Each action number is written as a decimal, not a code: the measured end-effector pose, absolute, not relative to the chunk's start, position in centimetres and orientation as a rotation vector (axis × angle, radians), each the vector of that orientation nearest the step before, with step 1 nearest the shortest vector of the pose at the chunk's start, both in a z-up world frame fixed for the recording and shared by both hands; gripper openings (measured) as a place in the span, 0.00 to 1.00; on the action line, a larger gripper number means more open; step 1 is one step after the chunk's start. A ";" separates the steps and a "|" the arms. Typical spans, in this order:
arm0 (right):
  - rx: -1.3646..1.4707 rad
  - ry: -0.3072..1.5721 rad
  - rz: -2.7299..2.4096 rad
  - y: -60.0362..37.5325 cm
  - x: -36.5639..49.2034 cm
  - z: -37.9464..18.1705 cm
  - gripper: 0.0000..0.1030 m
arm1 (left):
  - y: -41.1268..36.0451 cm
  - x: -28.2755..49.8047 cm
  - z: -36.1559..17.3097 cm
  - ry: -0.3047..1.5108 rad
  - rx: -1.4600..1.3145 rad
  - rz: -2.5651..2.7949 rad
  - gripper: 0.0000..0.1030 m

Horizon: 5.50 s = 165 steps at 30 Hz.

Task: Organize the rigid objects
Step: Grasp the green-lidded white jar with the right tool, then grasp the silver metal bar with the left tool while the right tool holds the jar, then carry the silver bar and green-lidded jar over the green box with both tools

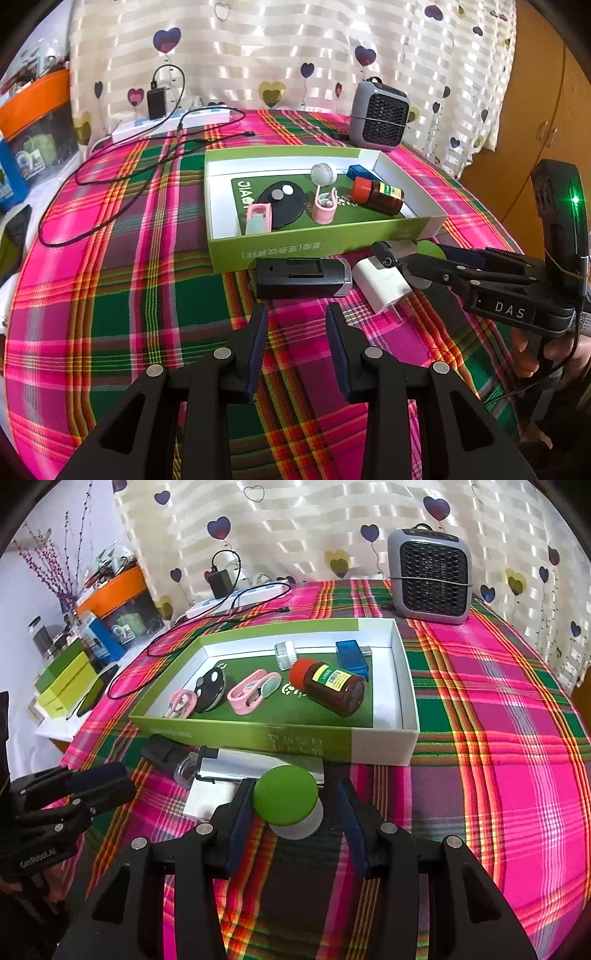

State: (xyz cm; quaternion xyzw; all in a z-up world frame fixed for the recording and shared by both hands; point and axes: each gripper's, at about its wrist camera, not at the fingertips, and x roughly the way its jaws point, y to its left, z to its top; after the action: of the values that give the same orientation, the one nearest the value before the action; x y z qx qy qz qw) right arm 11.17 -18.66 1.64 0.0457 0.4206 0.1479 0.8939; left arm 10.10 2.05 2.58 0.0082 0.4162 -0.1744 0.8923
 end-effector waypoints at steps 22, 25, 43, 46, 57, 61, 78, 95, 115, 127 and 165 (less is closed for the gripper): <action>0.112 0.849 0.325 -19.8 10.5 1.9 0.33 | -2.0 11.1 3.9 0.835 0.082 -0.465 0.30; 0.120 0.848 0.322 -20.2 10.4 2.0 0.33 | -2.9 11.6 4.1 0.827 0.095 -0.488 0.30; 0.143 0.825 0.297 -22.7 9.7 2.4 0.33 | -6.0 13.8 2.8 0.868 0.137 -0.544 0.30; 0.149 0.823 0.296 -22.8 9.6 2.4 0.33 | -6.3 13.6 2.8 0.865 0.145 -0.543 0.30; 0.173 0.817 0.283 -23.7 9.3 2.5 0.33 | -7.9 11.8 2.8 0.862 0.161 -0.576 0.30; 0.178 0.814 0.279 -24.0 9.1 2.6 0.33 | -8.4 11.5 2.8 0.853 0.176 -0.570 0.30; 0.192 0.817 0.275 -24.8 8.8 2.4 0.33 | -10.7 11.7 1.5 0.903 0.253 -0.573 0.30; 0.206 0.817 0.275 -25.3 8.6 2.3 0.33 | -11.5 11.9 0.8 0.919 0.259 -0.540 0.30; 0.206 0.823 0.276 -25.1 8.7 2.1 0.33 | -11.1 12.3 0.9 0.924 0.226 -0.520 0.21; 0.203 0.821 0.273 -25.1 8.6 2.1 0.33 | -10.8 12.1 1.6 0.905 0.212 -0.522 0.21; 0.184 0.766 0.384 -20.9 14.1 7.4 0.33 | -3.6 16.4 6.4 0.833 0.089 -0.431 0.21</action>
State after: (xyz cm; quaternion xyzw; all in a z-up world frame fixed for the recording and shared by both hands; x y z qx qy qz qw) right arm 14.13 -20.92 7.40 0.0890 0.3710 0.1859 0.9055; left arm 16.38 -3.62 6.39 0.0427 0.4013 -0.2077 0.8911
